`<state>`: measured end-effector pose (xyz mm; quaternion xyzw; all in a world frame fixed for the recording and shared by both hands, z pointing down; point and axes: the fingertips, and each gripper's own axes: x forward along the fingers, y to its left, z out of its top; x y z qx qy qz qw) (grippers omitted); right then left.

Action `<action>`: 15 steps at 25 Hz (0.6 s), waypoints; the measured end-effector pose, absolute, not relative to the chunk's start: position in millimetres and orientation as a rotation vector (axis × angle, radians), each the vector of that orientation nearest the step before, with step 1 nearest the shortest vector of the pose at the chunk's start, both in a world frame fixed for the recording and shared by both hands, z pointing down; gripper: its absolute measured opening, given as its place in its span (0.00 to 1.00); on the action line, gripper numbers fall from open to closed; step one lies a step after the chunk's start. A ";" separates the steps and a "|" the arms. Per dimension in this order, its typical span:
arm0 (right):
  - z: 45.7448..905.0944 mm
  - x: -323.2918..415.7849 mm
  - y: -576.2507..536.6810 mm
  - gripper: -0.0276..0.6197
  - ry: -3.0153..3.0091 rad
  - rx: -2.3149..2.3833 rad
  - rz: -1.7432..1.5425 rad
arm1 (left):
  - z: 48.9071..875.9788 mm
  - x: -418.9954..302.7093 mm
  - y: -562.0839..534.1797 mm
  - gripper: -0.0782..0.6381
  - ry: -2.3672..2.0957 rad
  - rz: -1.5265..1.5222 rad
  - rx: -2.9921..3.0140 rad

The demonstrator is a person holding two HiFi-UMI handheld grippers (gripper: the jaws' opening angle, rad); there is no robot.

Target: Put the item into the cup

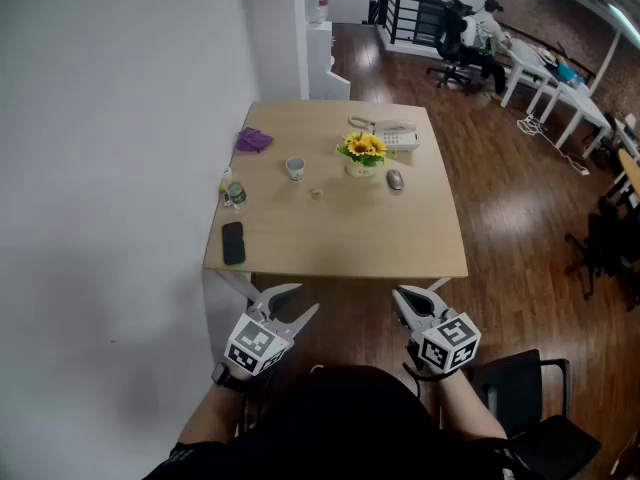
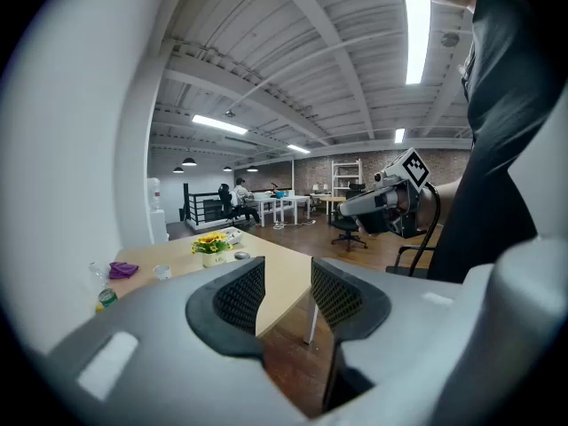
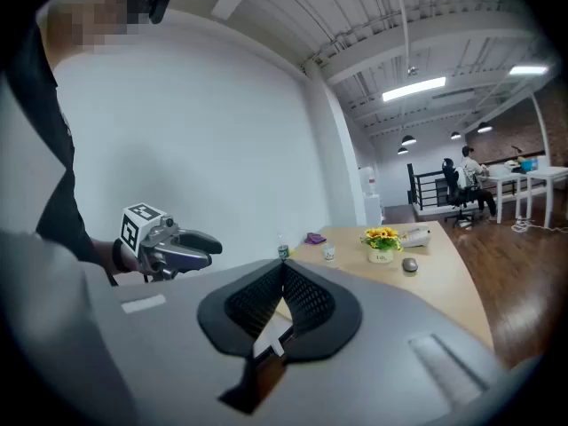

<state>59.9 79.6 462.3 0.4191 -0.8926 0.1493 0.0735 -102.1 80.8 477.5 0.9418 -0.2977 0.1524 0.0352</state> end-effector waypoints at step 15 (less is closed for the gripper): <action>466.5 30.3 56.8 0.05 -2.682 1.303 0.466 | 496.6 -134.5 45.3 0.33 -0.935 0.542 2.888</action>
